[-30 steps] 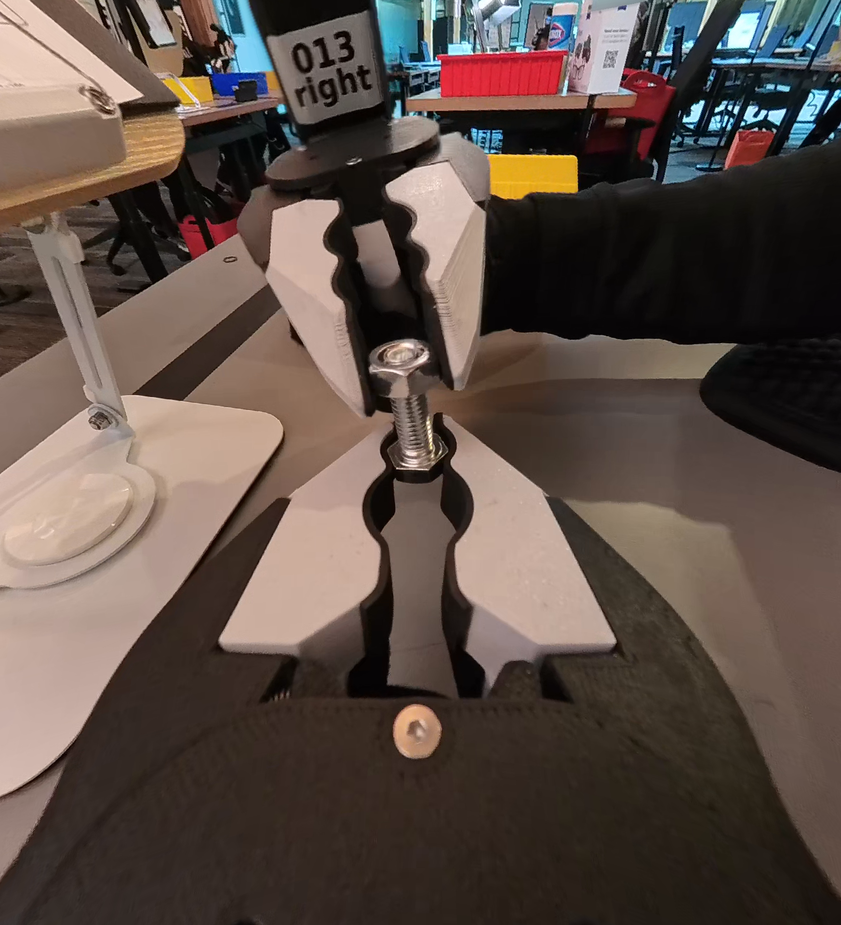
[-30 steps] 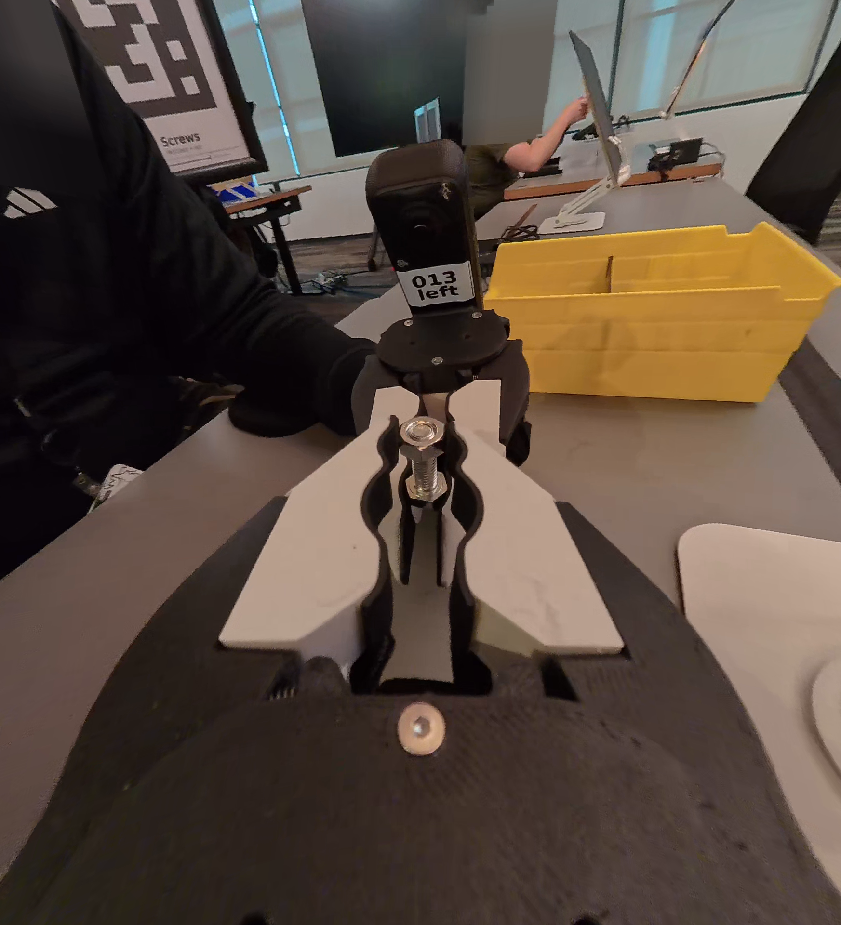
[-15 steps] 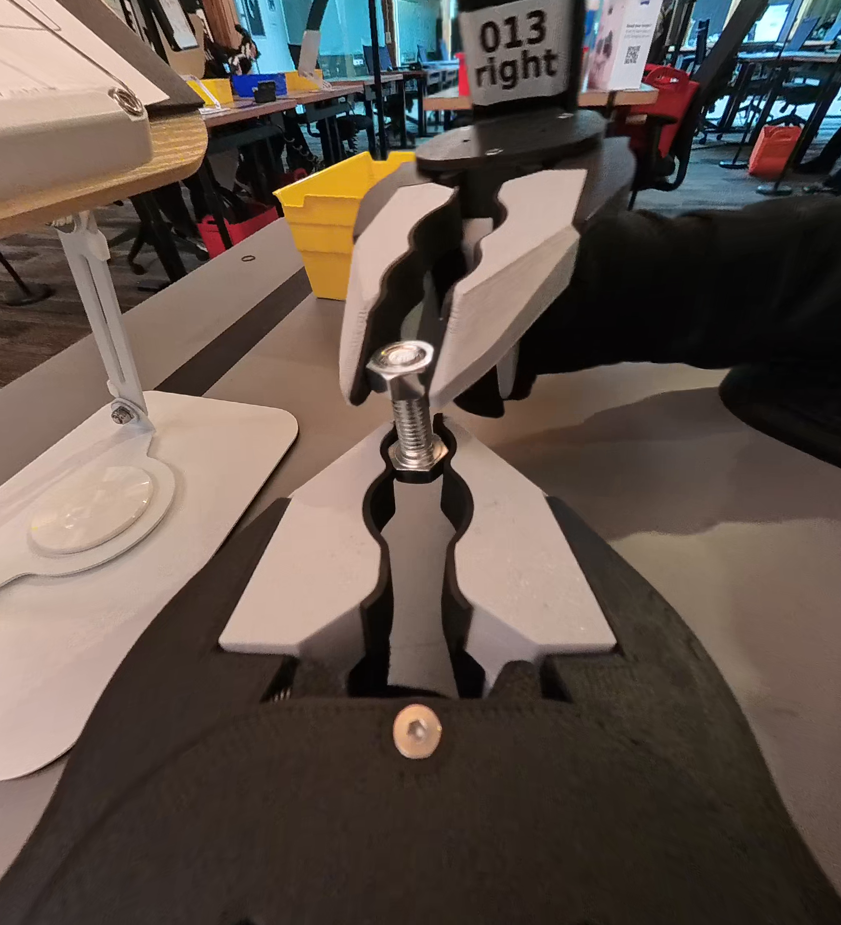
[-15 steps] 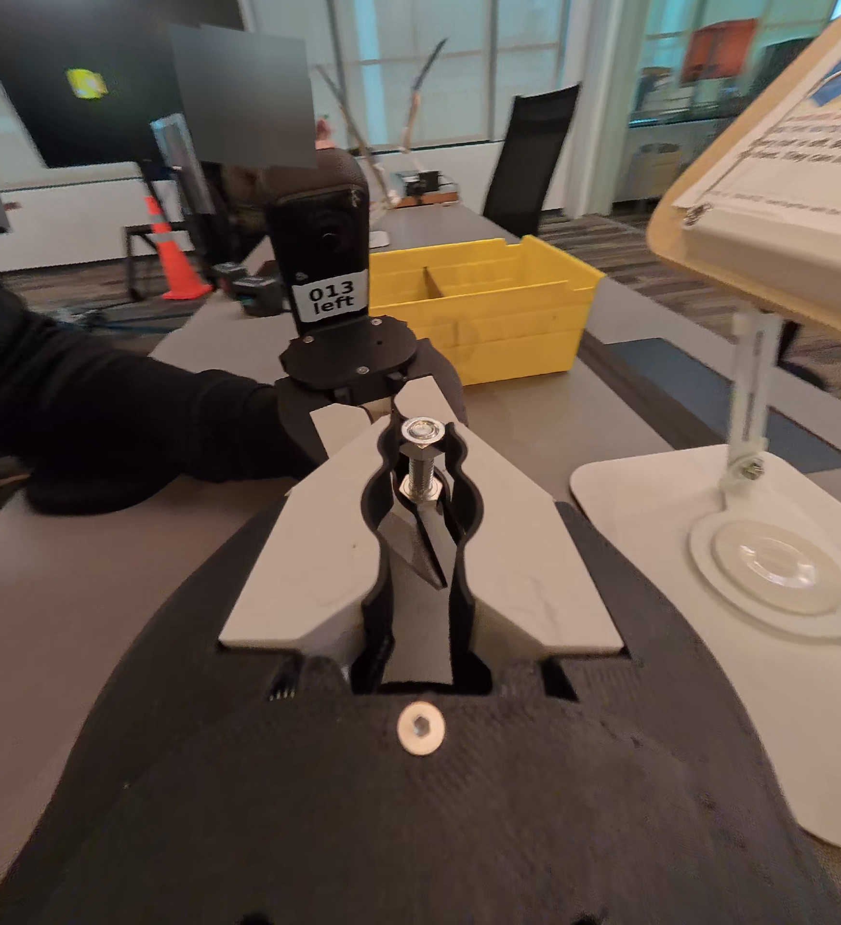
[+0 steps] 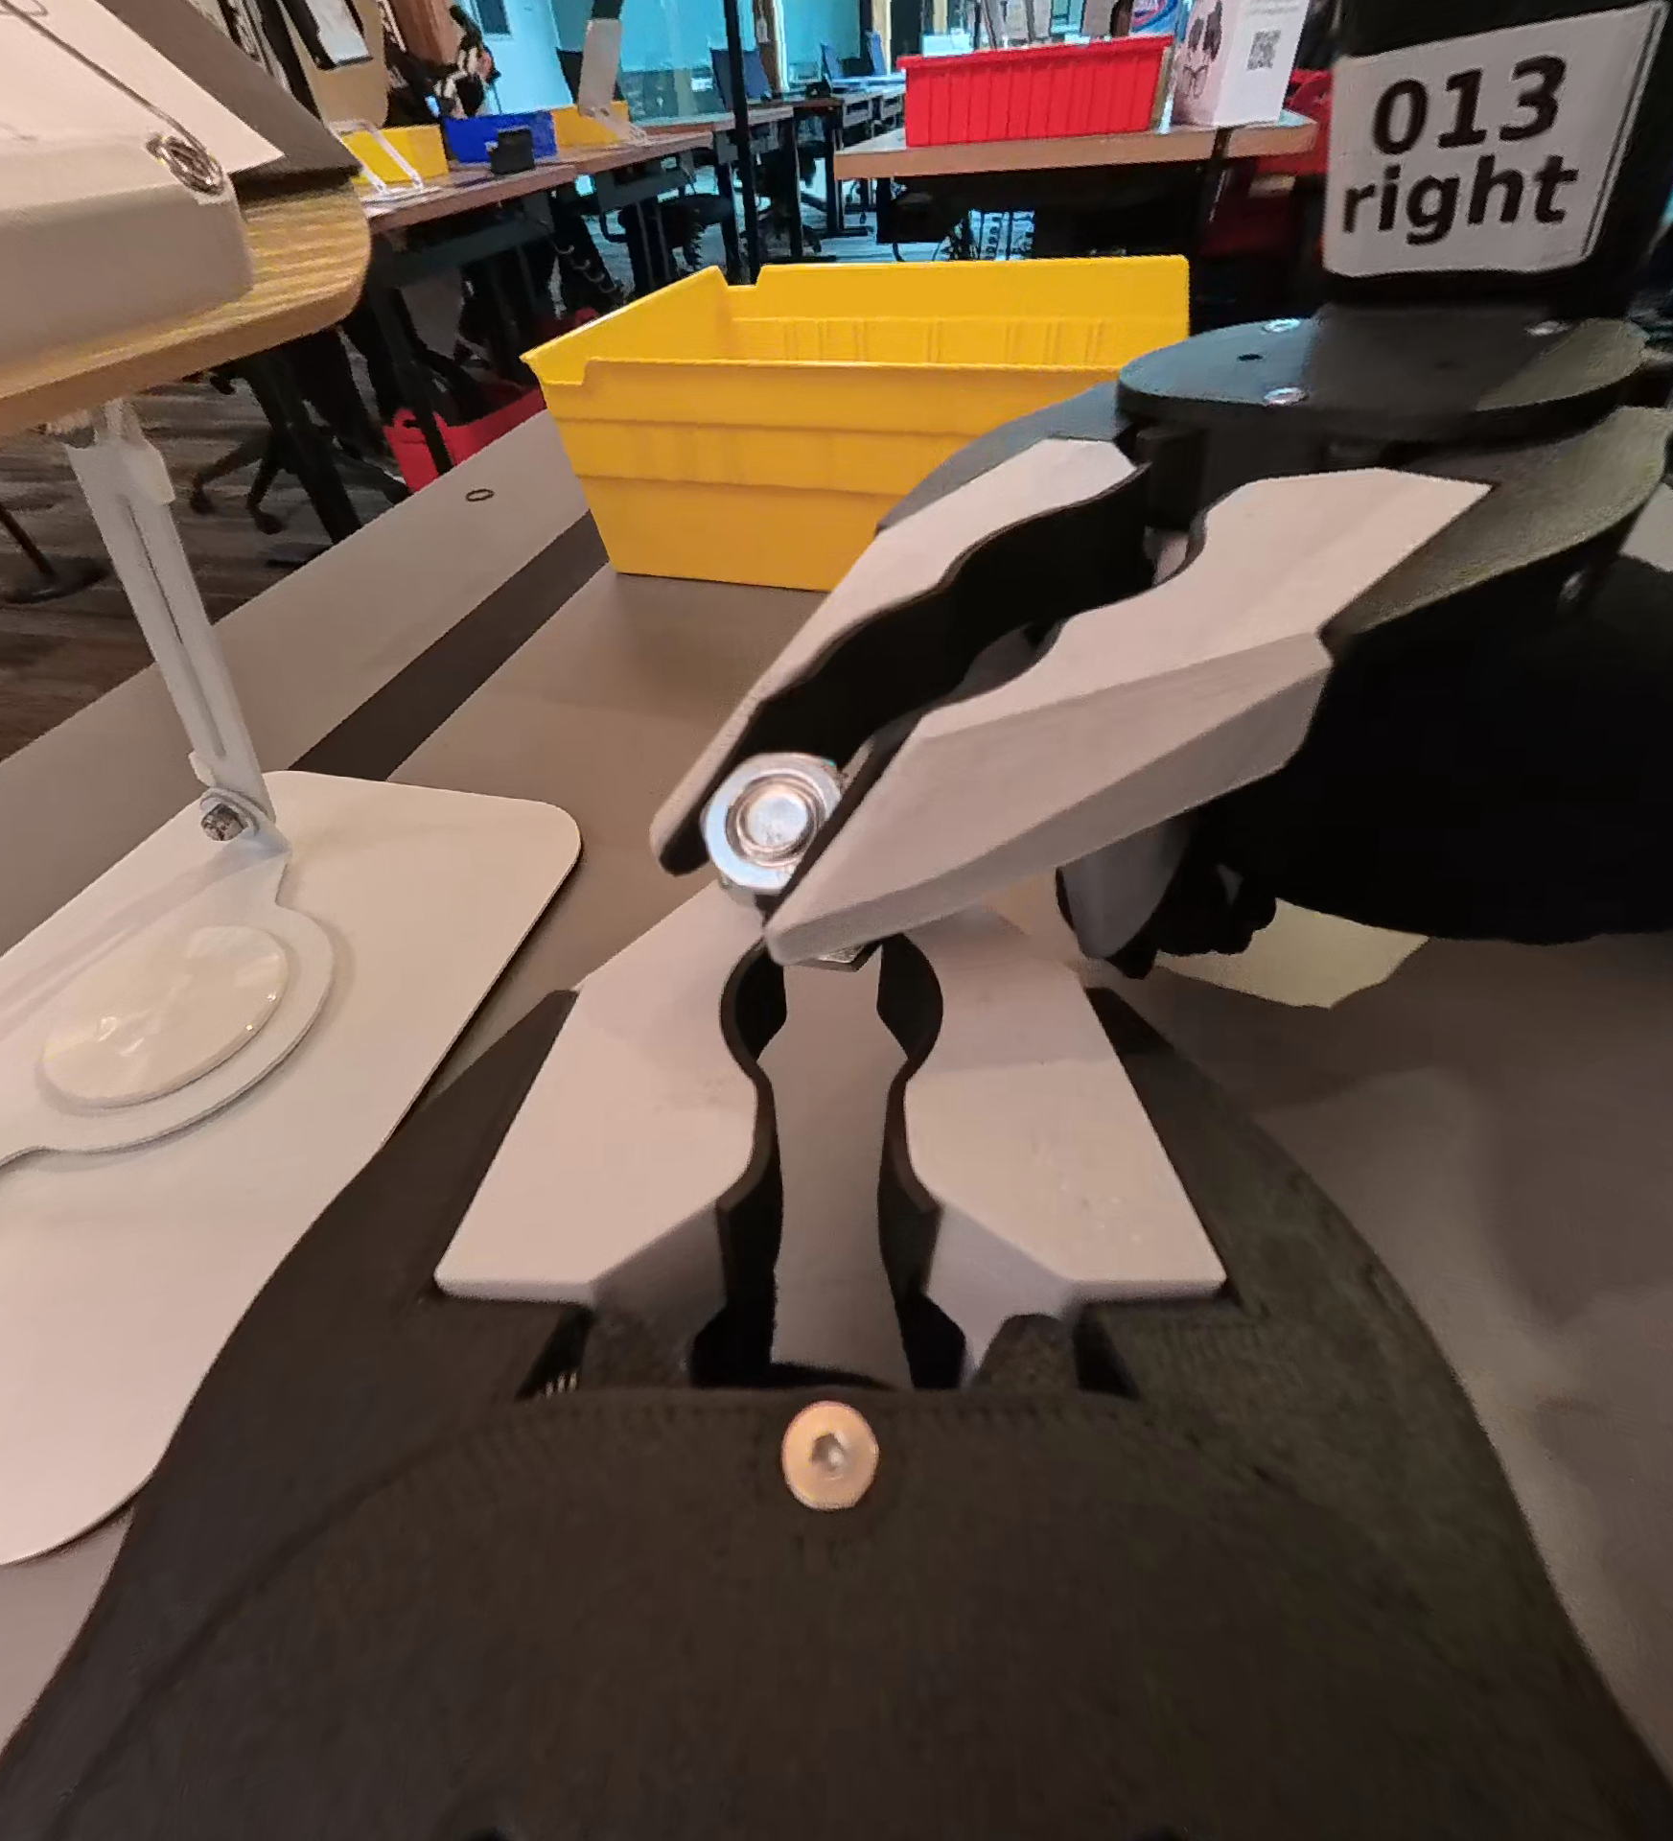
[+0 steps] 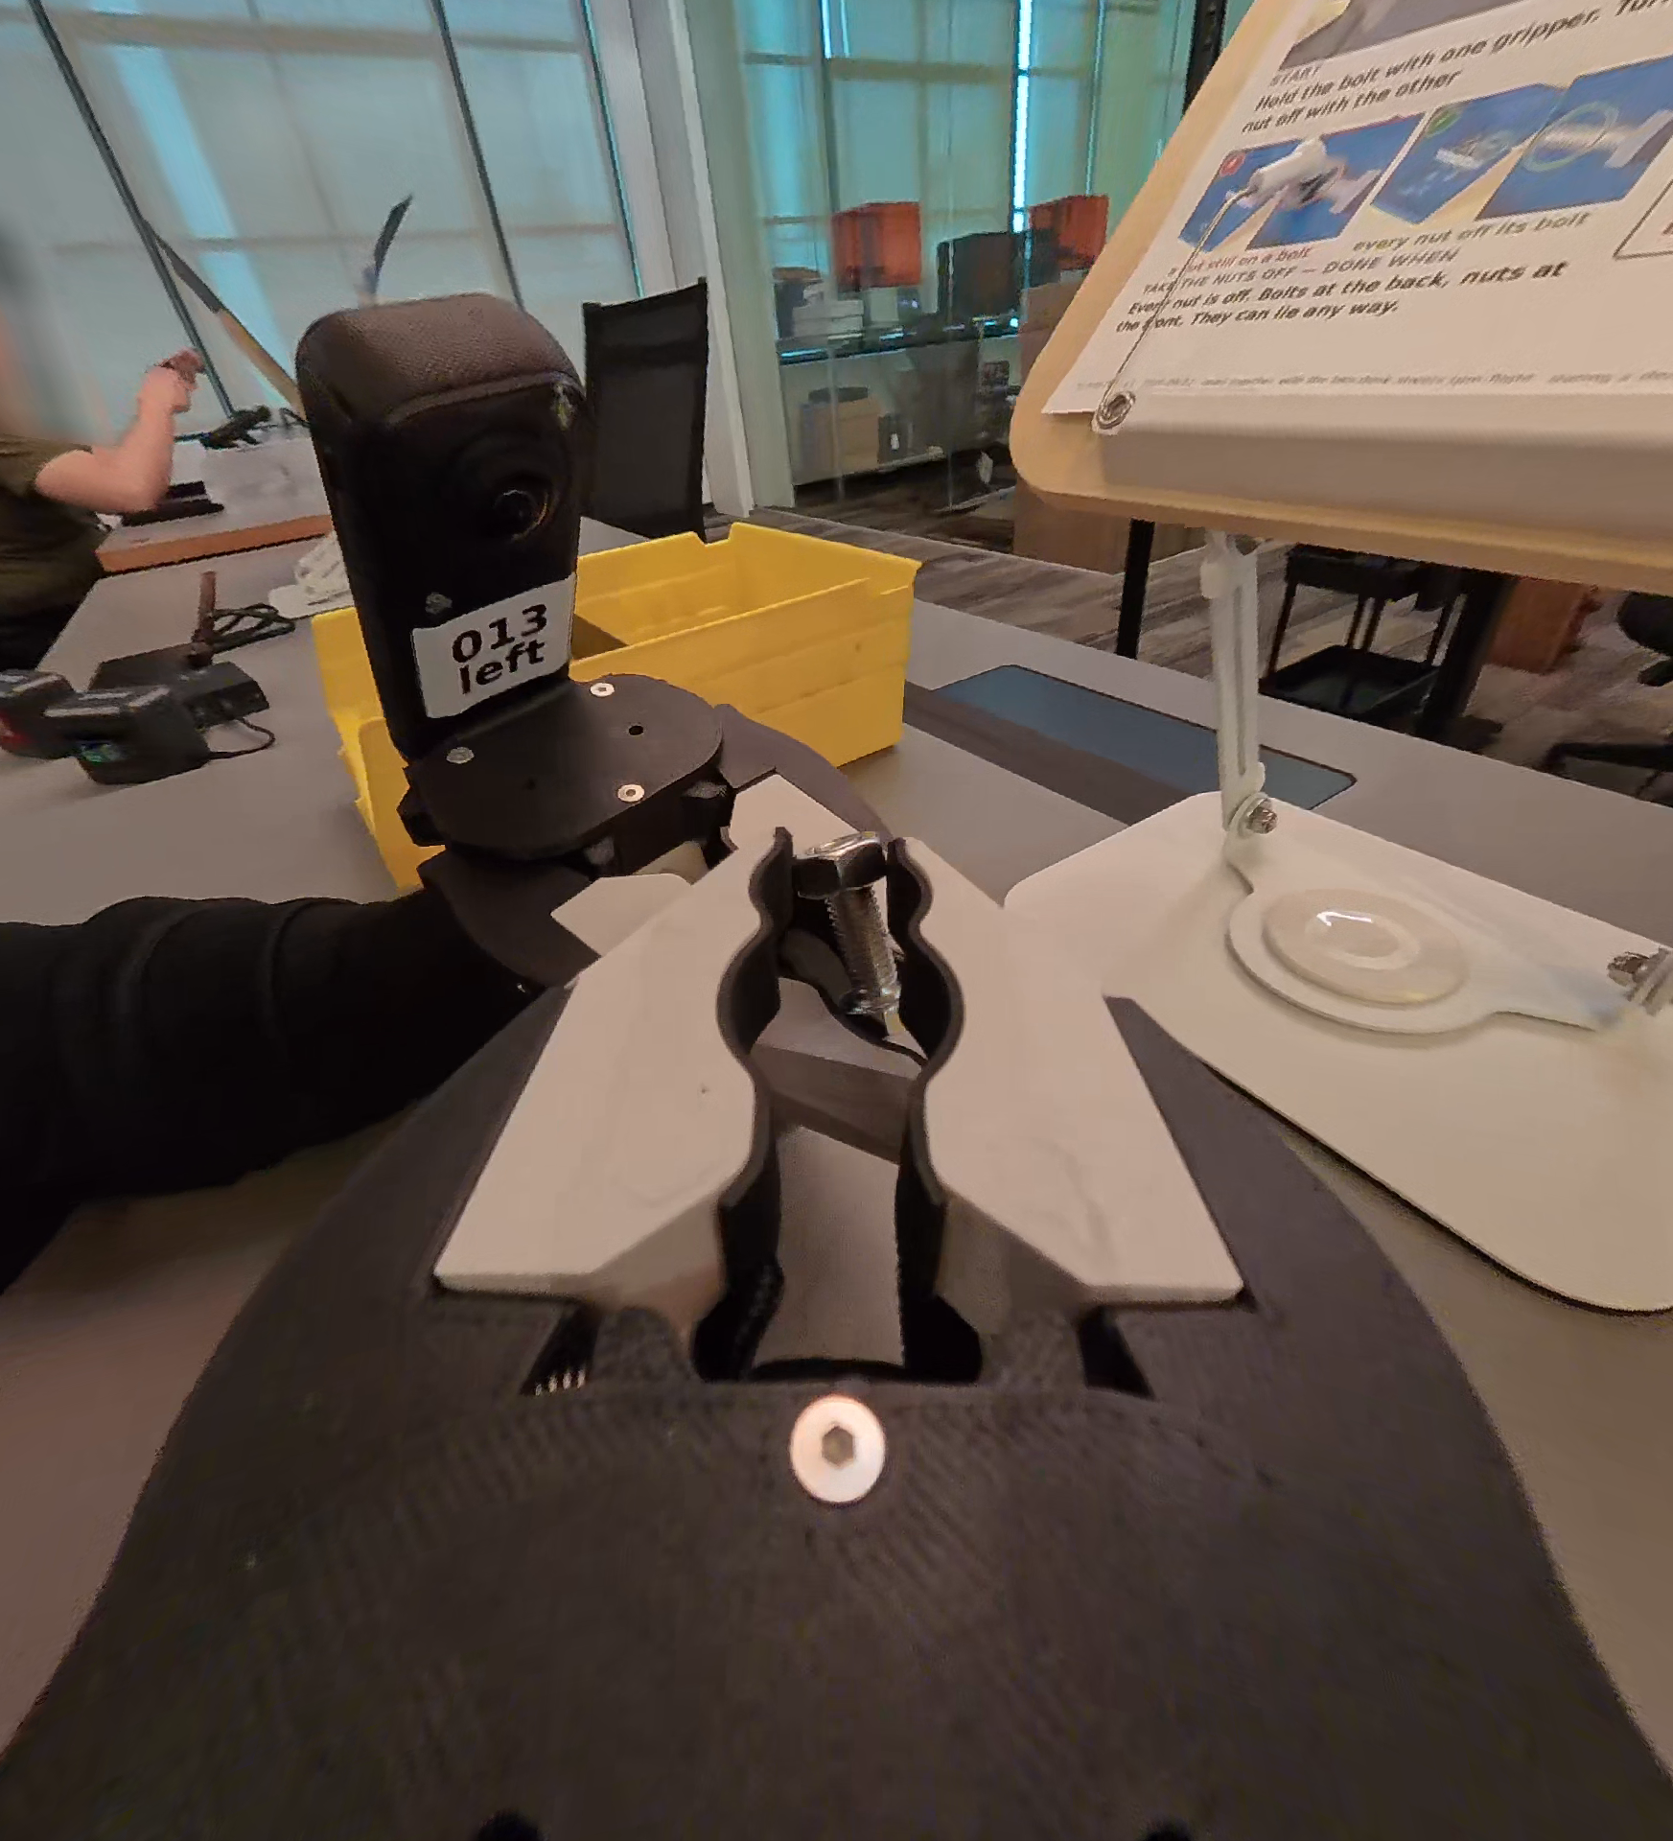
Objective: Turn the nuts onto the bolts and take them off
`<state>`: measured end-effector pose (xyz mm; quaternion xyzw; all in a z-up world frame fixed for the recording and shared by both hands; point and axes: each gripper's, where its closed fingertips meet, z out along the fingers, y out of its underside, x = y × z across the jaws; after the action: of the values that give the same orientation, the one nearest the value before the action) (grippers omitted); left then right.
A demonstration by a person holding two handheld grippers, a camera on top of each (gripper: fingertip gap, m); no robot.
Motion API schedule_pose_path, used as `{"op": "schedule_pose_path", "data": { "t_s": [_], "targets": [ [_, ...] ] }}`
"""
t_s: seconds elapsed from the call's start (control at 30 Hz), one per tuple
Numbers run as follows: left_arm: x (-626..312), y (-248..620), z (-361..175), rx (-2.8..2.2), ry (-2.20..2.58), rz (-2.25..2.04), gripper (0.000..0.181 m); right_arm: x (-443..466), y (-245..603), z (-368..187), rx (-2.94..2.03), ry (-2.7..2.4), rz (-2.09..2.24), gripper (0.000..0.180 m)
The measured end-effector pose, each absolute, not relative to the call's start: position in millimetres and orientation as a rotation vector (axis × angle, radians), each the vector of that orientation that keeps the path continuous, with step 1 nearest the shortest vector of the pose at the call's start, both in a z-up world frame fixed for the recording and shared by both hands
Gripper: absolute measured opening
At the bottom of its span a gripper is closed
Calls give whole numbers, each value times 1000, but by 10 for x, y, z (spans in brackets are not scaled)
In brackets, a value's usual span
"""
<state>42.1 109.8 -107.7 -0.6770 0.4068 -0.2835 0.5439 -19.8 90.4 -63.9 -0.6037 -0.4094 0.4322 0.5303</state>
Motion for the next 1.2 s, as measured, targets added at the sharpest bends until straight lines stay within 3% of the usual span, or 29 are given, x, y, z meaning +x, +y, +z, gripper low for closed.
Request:
{"op": "schedule_pose_path", "data": {
  "t_s": [0.27,0.43,0.87,0.9,0.97,1.0,1.2],
  "targets": [
    [404,1097,-1022,-1592,949,-692,10,-152,868,-567,-1404,-1122,1133,36],
    [410,1089,-1021,-1591,953,-691,10,-211,860,-630,-1396,-1221,1066,15],
    [402,1082,-956,-1569,934,-708,11,-134,891,-545,-1371,-1107,1207,15],
    [399,1080,-956,-1569,934,-707,11,-132,887,-538,-1367,-1109,1221,18],
    [398,1084,-959,-1572,934,-707,11,-120,899,-492,-1357,-1104,1257,46],
    [395,1085,-971,-1575,939,-702,11,-108,920,-472,-1360,-1112,1264,49],
    [397,1076,-979,-1578,946,-712,11,-64,858,-392,-1261,-1459,1385,42]
  ]
}}
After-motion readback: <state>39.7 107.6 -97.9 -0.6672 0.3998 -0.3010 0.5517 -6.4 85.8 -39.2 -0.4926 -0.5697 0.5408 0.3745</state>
